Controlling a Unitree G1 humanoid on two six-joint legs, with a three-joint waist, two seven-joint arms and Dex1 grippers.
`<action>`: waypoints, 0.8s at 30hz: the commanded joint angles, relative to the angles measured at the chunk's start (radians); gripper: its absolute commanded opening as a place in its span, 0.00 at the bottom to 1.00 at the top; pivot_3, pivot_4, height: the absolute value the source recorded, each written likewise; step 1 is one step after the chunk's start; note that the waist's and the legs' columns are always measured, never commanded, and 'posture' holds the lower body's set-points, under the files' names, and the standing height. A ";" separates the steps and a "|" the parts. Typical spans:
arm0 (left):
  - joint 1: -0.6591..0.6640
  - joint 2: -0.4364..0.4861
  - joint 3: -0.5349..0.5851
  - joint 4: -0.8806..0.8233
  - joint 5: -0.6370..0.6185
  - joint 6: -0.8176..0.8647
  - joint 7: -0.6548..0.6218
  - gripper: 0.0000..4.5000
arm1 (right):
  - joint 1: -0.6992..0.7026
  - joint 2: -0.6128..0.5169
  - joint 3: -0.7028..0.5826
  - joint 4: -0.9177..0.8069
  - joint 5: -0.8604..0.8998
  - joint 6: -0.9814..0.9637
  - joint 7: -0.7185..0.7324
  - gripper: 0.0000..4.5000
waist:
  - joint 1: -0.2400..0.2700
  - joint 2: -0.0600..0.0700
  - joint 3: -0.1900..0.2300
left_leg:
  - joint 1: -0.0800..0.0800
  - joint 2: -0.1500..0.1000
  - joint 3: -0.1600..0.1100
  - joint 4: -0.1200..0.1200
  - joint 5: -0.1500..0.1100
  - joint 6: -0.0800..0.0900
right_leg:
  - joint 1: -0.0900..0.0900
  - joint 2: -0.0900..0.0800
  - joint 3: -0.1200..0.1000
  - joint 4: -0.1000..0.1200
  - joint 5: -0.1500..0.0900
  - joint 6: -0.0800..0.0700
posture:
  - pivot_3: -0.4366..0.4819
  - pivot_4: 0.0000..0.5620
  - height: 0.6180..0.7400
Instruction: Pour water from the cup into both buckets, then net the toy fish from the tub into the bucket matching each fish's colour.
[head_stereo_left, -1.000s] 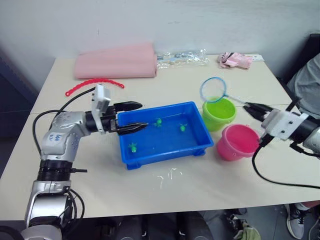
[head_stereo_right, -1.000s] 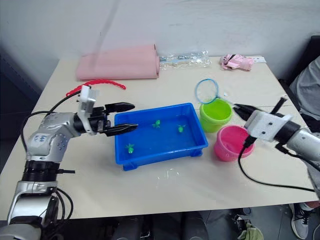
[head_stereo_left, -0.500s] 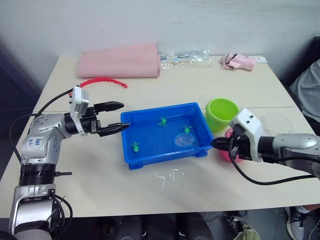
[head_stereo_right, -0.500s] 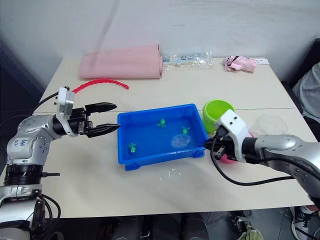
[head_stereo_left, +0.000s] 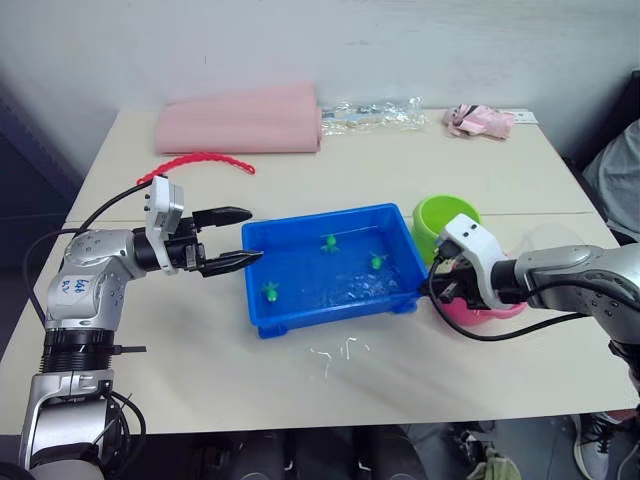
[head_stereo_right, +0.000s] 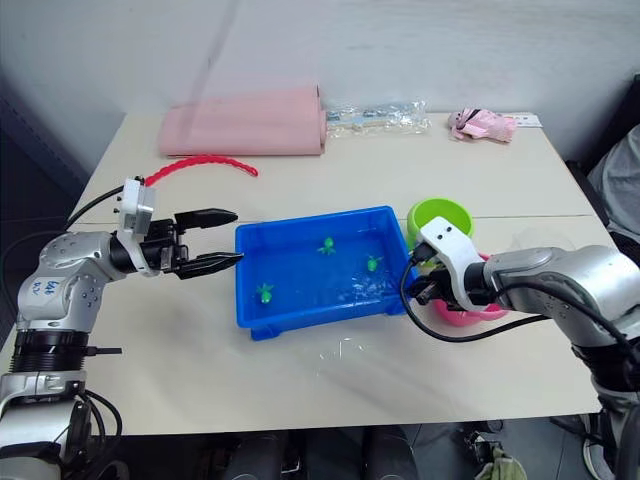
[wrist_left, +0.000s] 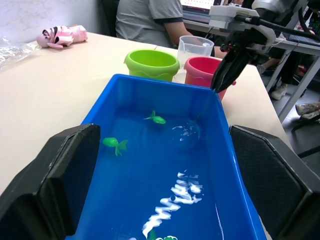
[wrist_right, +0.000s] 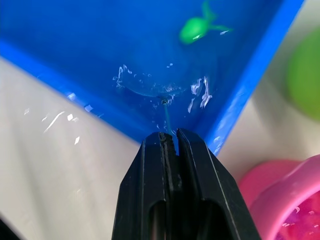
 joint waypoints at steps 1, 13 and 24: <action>0.018 0.008 0.019 -0.063 -0.023 0.006 0.010 0.99 | 0.049 0.038 -0.063 -0.010 -0.067 -0.076 -0.019 0.00 | 0.000 0.000 0.000 | -0.001 0.000 0.000 0.000 0.000 0.000 | -0.001 0.000 0.000 0.000 0.000 0.000 | 0.48 0.27 1.00; 0.024 0.006 0.027 -0.095 -0.034 0.037 0.043 0.99 | 0.307 0.192 -0.273 -0.121 -0.115 -0.362 0.043 0.00 | 0.001 0.000 0.000 | -0.002 0.000 -0.001 0.000 0.001 0.001 | 0.000 0.002 0.000 -0.002 0.001 0.002 | 0.48 0.27 1.00; -0.021 -0.014 0.000 -0.072 -0.033 0.037 0.032 0.99 | 0.490 0.137 -0.404 -0.250 -0.177 -0.554 0.173 0.00 | 0.002 0.000 0.000 | -0.002 0.000 -0.001 0.000 0.001 0.000 | 0.000 0.003 0.001 -0.001 0.001 0.002 | 0.48 0.27 1.00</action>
